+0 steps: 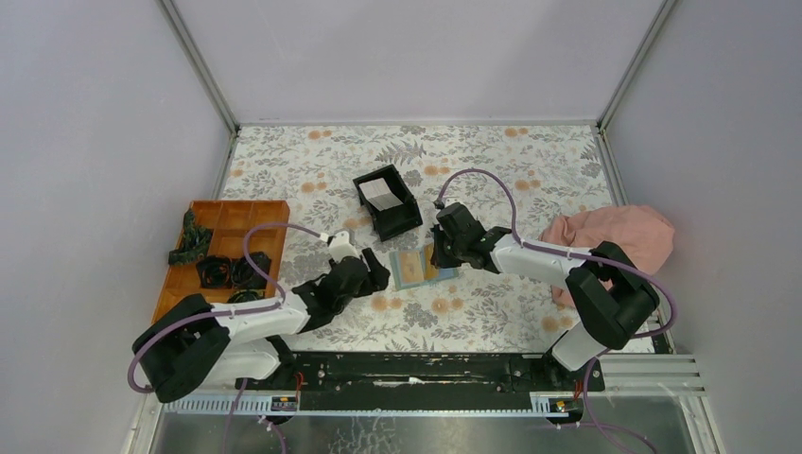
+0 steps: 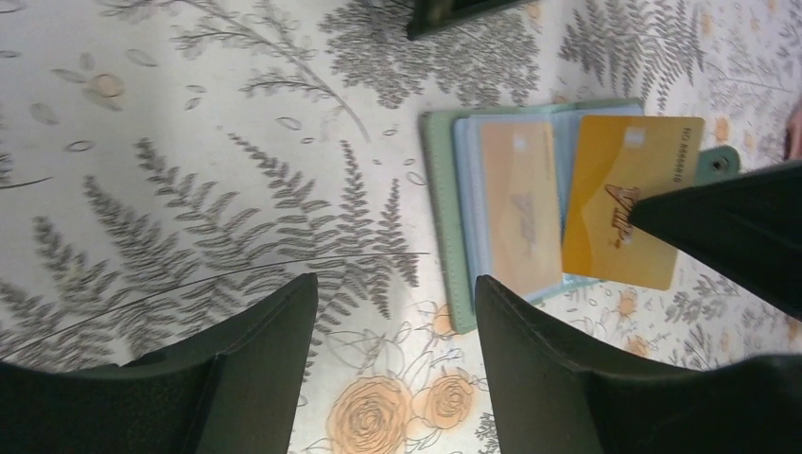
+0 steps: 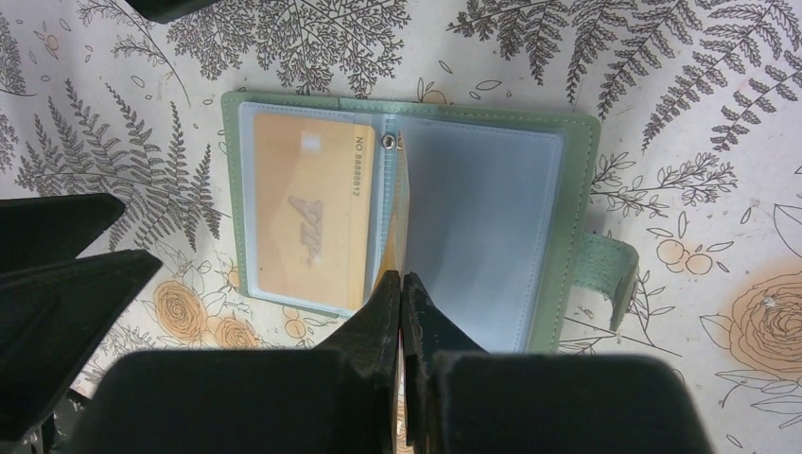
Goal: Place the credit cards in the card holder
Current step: Insert the credit card into the card holder.
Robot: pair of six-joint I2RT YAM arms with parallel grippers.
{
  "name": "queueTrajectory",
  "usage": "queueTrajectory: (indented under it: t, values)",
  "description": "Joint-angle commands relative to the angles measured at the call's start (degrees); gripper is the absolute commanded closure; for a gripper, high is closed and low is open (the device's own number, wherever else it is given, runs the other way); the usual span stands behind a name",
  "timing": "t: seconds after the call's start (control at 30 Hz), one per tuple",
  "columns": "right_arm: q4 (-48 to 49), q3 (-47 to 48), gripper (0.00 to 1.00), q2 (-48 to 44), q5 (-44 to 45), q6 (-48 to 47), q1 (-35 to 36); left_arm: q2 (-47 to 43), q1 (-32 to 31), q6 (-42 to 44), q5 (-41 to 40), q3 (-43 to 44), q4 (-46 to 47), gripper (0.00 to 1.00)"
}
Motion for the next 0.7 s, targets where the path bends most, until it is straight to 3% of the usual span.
queueTrajectory:
  t: [0.0, 0.23, 0.67]
  values:
    - [-2.8, 0.36, 1.0, -1.33, 0.53, -2.2, 0.33, 3.17, 0.11, 4.97, 4.98, 1.67, 9.81, 0.33]
    - [-2.63, 0.47, 1.0, -2.03, -0.16, -2.43, 0.34, 9.53, -0.16, 6.32, 7.78, 5.08, 11.65, 0.4]
    - [-1.71, -0.88, 1.0, -4.58, -1.26, -2.77, 0.3, 18.13, -1.51, 6.03, 4.81, 12.16, 3.72, 0.49]
